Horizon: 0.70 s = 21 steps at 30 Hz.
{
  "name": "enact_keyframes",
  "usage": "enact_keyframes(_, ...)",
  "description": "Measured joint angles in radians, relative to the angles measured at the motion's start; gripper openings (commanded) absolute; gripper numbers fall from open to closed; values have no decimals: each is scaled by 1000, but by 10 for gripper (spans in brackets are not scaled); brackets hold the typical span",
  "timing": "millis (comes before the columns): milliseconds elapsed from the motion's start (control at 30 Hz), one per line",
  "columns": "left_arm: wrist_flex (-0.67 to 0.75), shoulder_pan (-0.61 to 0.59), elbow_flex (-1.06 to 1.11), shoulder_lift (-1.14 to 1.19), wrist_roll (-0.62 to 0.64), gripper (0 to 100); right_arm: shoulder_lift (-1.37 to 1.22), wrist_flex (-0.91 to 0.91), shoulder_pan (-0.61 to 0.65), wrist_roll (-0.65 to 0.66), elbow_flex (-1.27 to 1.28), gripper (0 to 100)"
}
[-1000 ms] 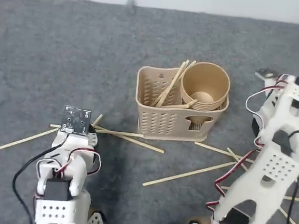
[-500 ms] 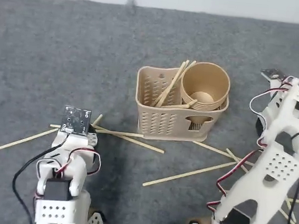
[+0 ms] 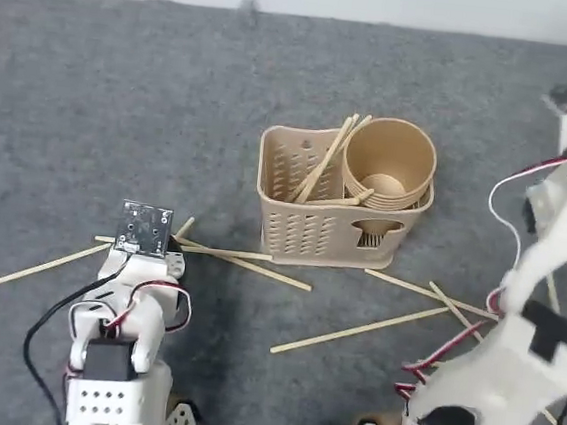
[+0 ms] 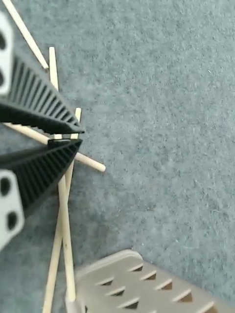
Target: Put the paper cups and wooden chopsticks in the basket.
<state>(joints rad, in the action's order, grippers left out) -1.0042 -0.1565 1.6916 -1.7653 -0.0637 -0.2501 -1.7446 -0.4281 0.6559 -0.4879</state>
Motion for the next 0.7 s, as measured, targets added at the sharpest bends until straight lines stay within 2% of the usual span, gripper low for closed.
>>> enact_keyframes(167,0,0,0,0,0,11,204,-11,-6,-138,25,8)
enact_keyframes(433,0,2,0,0,0,11,470,-2,-32,-347,284,8)
enact_keyframes(533,0,2,0,0,0,11,565,58,-34,-446,342,8)
enact_keyframes(700,0,2,0,0,0,11,697,107,14,-540,348,8)
